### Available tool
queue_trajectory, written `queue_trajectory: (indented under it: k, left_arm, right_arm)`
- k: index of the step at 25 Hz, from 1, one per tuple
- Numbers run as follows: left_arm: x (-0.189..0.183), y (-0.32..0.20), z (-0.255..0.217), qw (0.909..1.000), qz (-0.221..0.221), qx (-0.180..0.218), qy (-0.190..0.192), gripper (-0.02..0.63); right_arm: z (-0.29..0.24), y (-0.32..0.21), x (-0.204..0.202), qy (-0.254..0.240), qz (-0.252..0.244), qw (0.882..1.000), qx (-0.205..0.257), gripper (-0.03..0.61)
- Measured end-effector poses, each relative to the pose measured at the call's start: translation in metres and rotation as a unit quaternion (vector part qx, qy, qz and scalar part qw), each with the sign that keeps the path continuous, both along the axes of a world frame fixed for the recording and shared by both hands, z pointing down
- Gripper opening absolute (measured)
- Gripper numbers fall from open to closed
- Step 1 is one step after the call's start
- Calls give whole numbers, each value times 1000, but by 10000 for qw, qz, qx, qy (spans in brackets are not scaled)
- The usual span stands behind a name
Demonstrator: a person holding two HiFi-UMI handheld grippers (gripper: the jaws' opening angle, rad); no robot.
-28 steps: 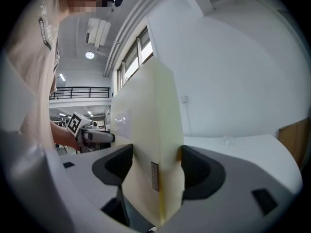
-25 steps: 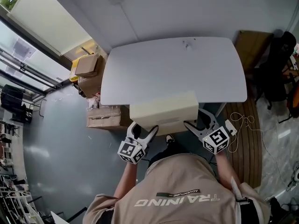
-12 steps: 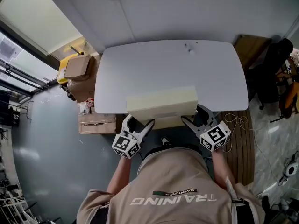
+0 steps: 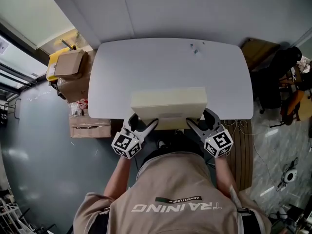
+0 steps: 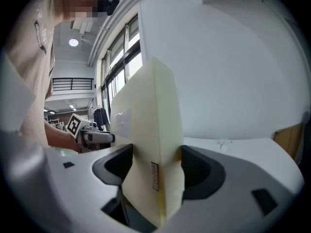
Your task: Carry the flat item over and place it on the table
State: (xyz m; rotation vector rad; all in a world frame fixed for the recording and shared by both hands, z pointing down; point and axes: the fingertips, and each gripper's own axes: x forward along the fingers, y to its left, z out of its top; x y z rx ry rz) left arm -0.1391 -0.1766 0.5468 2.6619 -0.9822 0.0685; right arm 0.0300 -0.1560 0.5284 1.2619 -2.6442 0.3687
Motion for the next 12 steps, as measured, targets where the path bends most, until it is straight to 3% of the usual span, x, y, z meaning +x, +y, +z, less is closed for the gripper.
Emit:
queue_trajectory:
  k: [12]
  left_arm:
    - [2,-62,13,9986,-240,-264,-402,336]
  right_arm:
    - [26,-73,4,-354,-390,9982,-288,285]
